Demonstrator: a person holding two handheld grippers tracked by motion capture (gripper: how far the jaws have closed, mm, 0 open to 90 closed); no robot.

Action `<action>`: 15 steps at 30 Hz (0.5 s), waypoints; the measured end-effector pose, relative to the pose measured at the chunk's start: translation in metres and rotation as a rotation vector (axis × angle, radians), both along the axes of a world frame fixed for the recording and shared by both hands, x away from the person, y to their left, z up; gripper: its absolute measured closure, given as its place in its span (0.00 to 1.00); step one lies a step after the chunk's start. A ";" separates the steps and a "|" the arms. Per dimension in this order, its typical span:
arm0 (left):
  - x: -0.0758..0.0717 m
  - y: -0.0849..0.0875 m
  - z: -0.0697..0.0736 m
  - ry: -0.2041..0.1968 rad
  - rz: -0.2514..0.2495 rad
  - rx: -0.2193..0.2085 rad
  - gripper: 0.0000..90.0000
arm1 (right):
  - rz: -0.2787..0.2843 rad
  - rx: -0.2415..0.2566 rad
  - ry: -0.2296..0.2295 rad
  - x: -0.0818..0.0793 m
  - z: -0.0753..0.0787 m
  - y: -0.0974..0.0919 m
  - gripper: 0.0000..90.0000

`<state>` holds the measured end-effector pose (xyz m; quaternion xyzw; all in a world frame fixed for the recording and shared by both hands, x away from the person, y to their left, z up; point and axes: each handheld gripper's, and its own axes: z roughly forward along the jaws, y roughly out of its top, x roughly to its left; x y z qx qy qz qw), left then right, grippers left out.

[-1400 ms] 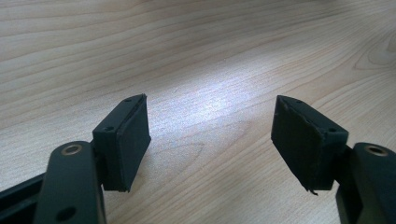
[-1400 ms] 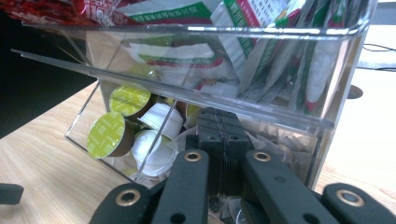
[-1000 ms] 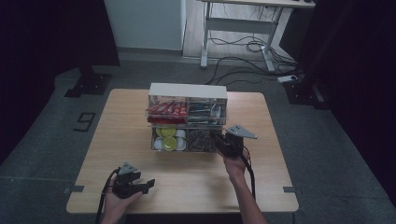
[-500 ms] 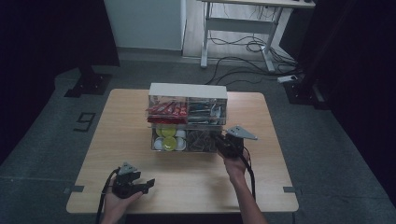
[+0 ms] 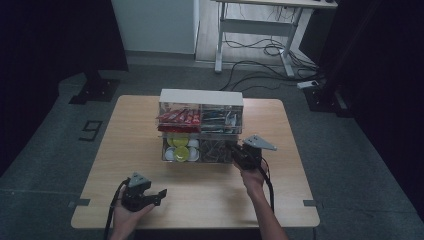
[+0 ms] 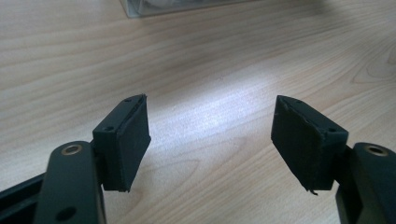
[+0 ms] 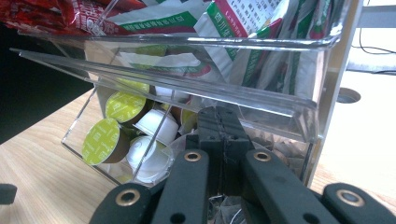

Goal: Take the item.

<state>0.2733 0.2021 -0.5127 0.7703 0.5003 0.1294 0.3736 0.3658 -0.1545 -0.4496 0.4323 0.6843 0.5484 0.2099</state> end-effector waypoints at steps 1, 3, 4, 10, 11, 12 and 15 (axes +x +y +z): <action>0.000 -0.001 0.001 -0.005 0.003 0.000 0.31 | 0.003 0.000 -0.001 0.000 0.000 0.000 0.99; 0.003 -0.003 0.004 -0.015 0.003 0.003 0.31 | 0.012 -0.004 -0.001 0.001 0.000 -0.001 0.99; 0.003 -0.003 0.004 -0.015 0.003 0.003 0.31 | 0.012 -0.004 -0.001 0.001 0.000 -0.001 0.99; 0.010 -0.012 0.014 -0.042 -0.011 -0.007 0.32 | 0.014 -0.013 0.002 0.003 0.000 -0.002 0.99; 0.011 -0.013 0.015 -0.048 -0.012 -0.008 0.32 | 0.013 -0.015 0.002 0.004 0.000 -0.003 0.99; 0.012 -0.015 0.018 -0.057 -0.017 -0.009 0.32 | 0.012 -0.015 0.003 0.004 0.000 -0.003 0.99; 0.016 -0.019 0.023 -0.069 -0.020 -0.008 0.32 | 0.008 -0.015 0.006 0.003 0.000 -0.004 0.99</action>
